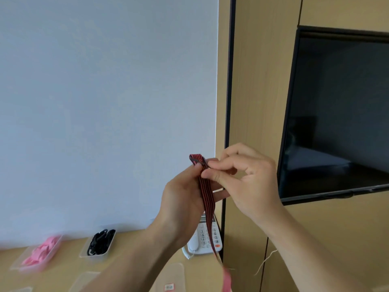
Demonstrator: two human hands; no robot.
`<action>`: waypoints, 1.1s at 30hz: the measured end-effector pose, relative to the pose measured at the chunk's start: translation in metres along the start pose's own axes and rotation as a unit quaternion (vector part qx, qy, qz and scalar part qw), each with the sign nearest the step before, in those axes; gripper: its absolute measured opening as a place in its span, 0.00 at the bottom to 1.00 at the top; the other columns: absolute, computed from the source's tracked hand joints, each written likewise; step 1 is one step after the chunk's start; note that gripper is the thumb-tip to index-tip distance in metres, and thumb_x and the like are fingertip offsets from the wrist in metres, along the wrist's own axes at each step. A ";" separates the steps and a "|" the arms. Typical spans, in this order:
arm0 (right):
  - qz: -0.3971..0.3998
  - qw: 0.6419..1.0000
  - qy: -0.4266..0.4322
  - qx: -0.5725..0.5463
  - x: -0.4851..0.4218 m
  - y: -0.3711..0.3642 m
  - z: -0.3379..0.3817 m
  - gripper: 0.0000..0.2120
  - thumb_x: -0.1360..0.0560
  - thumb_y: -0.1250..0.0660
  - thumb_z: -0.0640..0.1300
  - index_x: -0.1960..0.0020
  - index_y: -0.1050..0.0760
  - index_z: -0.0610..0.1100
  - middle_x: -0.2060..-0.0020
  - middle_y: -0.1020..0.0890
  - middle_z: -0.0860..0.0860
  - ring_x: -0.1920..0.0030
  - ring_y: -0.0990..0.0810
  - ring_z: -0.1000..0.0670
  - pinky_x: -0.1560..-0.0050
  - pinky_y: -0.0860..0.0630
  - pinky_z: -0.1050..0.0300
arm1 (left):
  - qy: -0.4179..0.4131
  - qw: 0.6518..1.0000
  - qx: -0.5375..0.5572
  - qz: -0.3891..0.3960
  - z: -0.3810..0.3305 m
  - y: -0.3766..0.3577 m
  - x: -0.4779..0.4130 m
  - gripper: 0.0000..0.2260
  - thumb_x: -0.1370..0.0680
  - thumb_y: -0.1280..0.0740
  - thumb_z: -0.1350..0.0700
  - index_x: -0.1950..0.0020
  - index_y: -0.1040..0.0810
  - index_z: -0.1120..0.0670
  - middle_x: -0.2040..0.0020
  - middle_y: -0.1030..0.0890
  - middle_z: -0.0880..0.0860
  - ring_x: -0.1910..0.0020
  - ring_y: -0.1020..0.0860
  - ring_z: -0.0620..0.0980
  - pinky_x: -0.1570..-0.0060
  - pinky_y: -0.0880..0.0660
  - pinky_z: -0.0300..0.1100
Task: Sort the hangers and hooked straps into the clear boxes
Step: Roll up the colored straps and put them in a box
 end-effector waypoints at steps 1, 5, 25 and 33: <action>0.005 1.000 0.008 0.003 0.003 -0.003 0.001 0.07 0.34 0.19 0.40 0.59 0.14 0.39 0.62 0.19 0.47 0.59 0.17 0.53 0.62 0.21 0.59 | 0.009 0.999 0.028 0.016 -0.002 -0.001 0.000 0.17 0.17 0.42 0.53 0.48 0.14 0.59 0.44 0.16 0.62 0.39 0.18 0.66 0.42 0.19 0.58; 0.049 0.993 0.046 0.095 0.009 -0.019 0.005 0.08 0.36 0.17 0.41 0.59 0.13 0.41 0.63 0.19 0.50 0.57 0.19 0.44 0.57 0.22 0.50 | 0.047 0.998 0.020 0.023 0.001 0.001 -0.003 0.18 0.19 0.39 0.50 0.52 0.12 0.56 0.50 0.14 0.59 0.50 0.14 0.56 0.53 0.16 0.45; 0.060 0.981 -0.180 0.038 -0.017 -0.032 -0.039 0.12 0.30 0.21 0.39 0.57 0.16 0.56 0.61 0.14 0.63 0.59 0.16 0.60 0.56 0.21 0.67 | 0.009 0.980 -0.195 -0.034 0.004 0.057 0.000 0.10 0.17 0.32 0.58 0.37 0.20 0.61 0.46 0.13 0.60 0.49 0.14 0.58 0.50 0.16 0.49; 0.078 0.976 -0.190 -0.076 -0.005 -0.045 -0.038 0.07 0.27 0.22 0.42 0.55 0.13 0.54 0.57 0.12 0.58 0.56 0.13 0.54 0.52 0.18 0.61 | -0.047 0.956 -0.255 -0.134 -0.007 0.079 -0.002 0.08 0.18 0.31 0.64 0.47 0.14 0.55 0.59 0.13 0.58 0.60 0.14 0.58 0.54 0.15 0.48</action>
Point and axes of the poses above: each hand's wrist, its own x-axis away from the middle knuckle, its own y-axis out of the back of the hand, z = x × y, the point moved 8 cm from there along -x, towards the middle knuckle
